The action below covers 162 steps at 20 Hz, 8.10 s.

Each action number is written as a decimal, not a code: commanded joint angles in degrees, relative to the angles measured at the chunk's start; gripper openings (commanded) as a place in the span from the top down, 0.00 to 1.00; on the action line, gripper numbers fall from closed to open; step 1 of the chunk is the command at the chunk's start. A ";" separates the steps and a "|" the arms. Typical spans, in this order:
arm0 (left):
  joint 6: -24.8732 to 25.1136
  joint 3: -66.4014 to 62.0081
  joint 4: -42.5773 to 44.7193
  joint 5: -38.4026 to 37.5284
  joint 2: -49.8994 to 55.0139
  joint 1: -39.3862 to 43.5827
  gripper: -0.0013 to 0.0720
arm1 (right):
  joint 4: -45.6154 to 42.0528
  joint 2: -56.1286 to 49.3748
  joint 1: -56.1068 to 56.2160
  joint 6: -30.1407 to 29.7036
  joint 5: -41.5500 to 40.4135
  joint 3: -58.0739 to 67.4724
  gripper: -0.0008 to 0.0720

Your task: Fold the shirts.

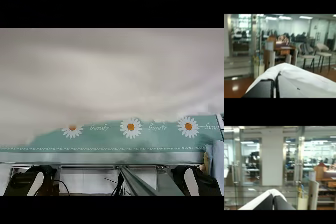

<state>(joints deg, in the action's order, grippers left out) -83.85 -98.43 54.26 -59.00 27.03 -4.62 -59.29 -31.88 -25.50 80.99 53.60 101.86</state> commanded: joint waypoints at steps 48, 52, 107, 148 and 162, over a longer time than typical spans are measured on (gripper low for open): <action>5.03 31.26 -0.63 15.96 63.80 -0.15 0.95 | -22.53 -76.83 22.10 10.03 10.43 0.04 0.95; 5.25 31.04 -0.07 9.75 63.82 -1.90 0.95 | -22.93 -76.83 22.12 10.03 16.81 0.04 0.95; 17.42 67.98 -6.75 -7.04 52.65 -7.61 0.95 | -2.62 -41.40 -5.40 -14.64 26.62 -56.30 0.20; 18.69 41.88 -10.97 16.61 52.89 -7.37 0.95 | 30.77 -60.61 13.53 -30.21 -15.28 -32.54 0.95; 22.99 32.79 -22.23 14.03 66.29 -6.21 0.84 | 30.60 -61.77 13.57 -30.38 -19.45 -32.54 0.95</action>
<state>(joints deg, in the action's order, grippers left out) -61.10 -64.82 32.80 -42.54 91.83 -11.03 -28.67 -93.60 -11.94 50.41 33.58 69.30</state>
